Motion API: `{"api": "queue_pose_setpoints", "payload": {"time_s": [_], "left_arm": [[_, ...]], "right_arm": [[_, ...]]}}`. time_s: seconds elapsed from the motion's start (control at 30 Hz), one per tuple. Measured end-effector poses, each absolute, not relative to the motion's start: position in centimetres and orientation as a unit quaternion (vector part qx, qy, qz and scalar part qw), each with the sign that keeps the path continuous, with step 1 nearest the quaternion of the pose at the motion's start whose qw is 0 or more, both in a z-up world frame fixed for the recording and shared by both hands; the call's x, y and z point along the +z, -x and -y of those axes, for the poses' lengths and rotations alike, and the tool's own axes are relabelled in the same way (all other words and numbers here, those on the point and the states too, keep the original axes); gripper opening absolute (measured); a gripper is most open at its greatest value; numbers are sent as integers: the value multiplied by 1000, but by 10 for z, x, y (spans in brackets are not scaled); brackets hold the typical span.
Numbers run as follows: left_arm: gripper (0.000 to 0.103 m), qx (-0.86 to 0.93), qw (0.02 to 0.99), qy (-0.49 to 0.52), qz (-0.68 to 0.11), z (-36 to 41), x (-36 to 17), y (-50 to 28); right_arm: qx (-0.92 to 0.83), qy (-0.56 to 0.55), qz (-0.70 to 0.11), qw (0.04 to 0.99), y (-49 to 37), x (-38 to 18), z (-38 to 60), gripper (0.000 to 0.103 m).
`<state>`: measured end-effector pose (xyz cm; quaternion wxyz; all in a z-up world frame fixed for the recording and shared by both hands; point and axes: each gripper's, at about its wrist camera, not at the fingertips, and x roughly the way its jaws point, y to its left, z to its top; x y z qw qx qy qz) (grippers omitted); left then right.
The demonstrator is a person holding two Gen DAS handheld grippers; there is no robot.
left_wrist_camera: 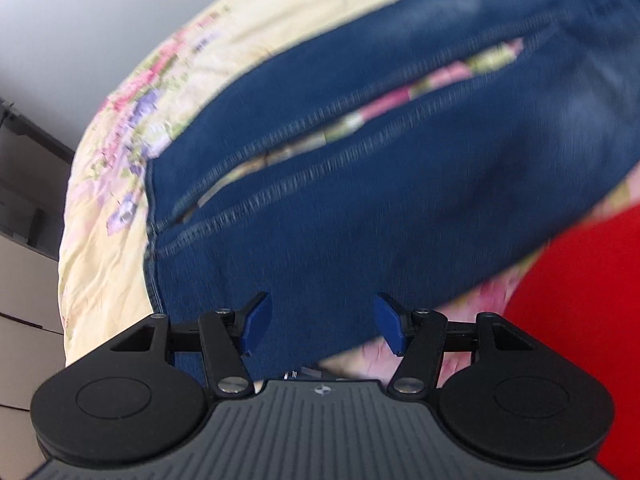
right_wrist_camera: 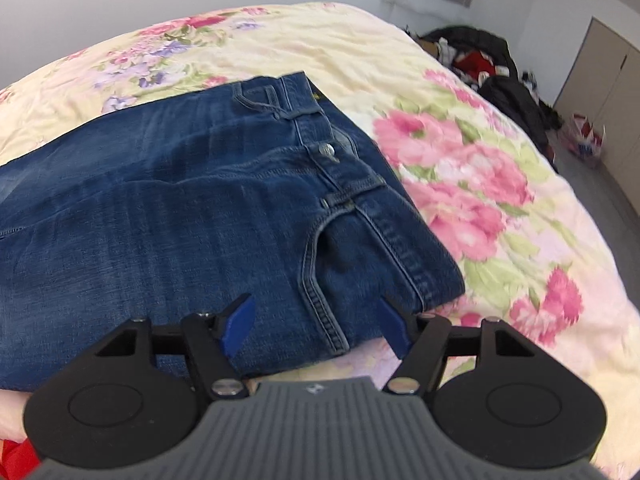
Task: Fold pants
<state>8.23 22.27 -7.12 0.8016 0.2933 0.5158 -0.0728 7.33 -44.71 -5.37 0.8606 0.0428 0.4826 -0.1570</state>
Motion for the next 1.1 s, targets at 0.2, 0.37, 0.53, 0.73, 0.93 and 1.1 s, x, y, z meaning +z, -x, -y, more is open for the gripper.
{"api": "queue_pose_setpoints", "payload": {"time_s": [0.2, 0.37, 0.53, 0.73, 0.93, 1.1], "left_arm": [[70, -98, 751, -371, -537, -221, -107, -76], [68, -86, 742, -397, -534, -216, -123, -86], [18, -83, 760, -377, -522, -213, -113, -92], [4, -34, 830, -328, -450, -206, -64, -99], [3, 3, 862, -296, -412, -199, -21, -121], [3, 10, 851, -311, -424, -188, -19, -132]], "right_arm": [[-169, -57, -484, 857, -72, -55, 453, 64], [-171, -60, -484, 856, -71, -52, 456, 64], [-178, -60, -490, 851, -70, -54, 461, 64], [-183, -100, -500, 841, -68, -58, 475, 64], [-209, -180, -511, 814, -64, -75, 502, 64], [-202, -272, -494, 801, -63, -94, 523, 56]]}}
